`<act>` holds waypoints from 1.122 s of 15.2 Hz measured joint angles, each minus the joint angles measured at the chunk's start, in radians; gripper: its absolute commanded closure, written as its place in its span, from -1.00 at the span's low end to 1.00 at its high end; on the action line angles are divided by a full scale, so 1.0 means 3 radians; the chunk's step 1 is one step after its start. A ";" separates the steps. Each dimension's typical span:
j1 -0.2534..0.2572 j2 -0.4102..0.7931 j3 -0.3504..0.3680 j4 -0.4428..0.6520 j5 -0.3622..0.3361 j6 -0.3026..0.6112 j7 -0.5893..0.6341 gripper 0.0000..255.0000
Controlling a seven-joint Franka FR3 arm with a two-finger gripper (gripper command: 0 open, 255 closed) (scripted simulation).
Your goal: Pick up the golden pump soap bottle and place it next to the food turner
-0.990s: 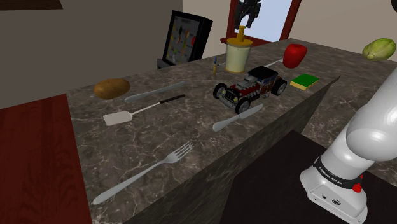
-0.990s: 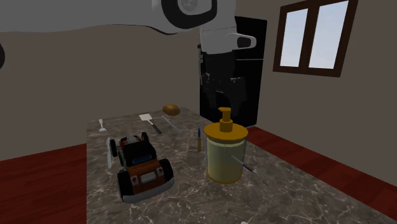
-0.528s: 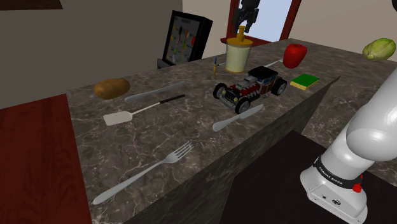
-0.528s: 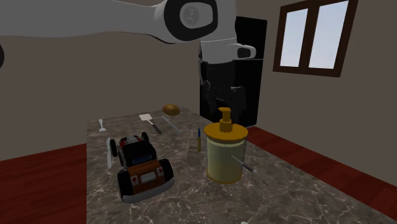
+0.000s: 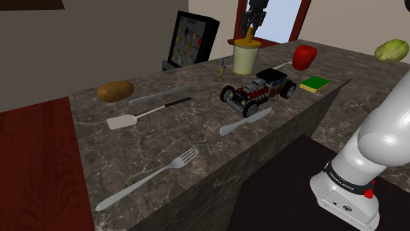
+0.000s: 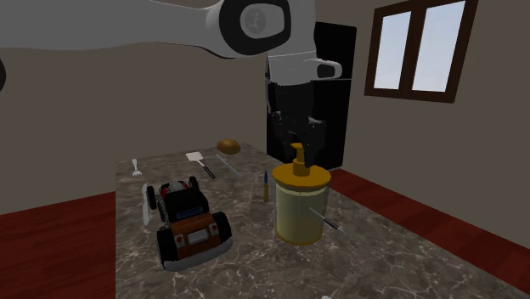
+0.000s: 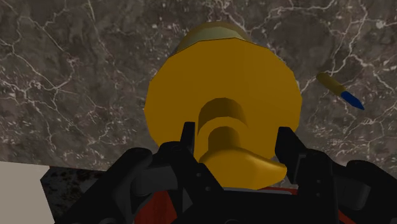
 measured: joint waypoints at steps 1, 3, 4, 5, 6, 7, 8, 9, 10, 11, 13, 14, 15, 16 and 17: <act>0.0000 0.0000 0.0000 0.0000 0.0000 0.0000 0.0000 1.00; 0.0000 0.0000 0.0000 0.0001 0.0000 -0.0001 0.0000 1.00; 0.0000 0.0001 0.0000 0.0002 0.0000 -0.0001 0.0000 1.00; 0.0000 0.0001 0.0000 0.0002 0.0000 -0.0001 0.0000 1.00; 0.0000 0.0001 0.0000 0.0002 0.0000 -0.0001 0.0000 1.00; 0.0000 0.0000 0.0000 0.0001 0.0000 0.0000 0.0000 1.00; -0.0001 0.0003 -0.0001 0.0029 0.0000 -0.0026 -0.0001 1.00; -0.0001 0.0011 -0.0001 0.0068 0.0002 -0.0057 0.0000 1.00; 0.0000 0.0020 0.0000 0.0111 0.0002 -0.0092 0.0004 1.00; 0.0000 0.0022 0.0000 0.0154 0.0003 -0.0133 0.0005 1.00; -0.0004 0.0062 -0.0004 0.0306 0.0009 -0.0245 0.0004 1.00; -0.0004 0.0074 -0.0004 0.0361 0.0011 -0.0287 0.0006 1.00; -0.0004 0.0091 -0.0004 0.0422 0.0014 -0.0331 0.0008 1.00; -0.0009 0.0114 -0.0008 0.0498 0.0019 -0.0385 0.0002 1.00; -0.0011 0.0129 -0.0010 0.0568 0.0021 -0.0441 0.0002 1.00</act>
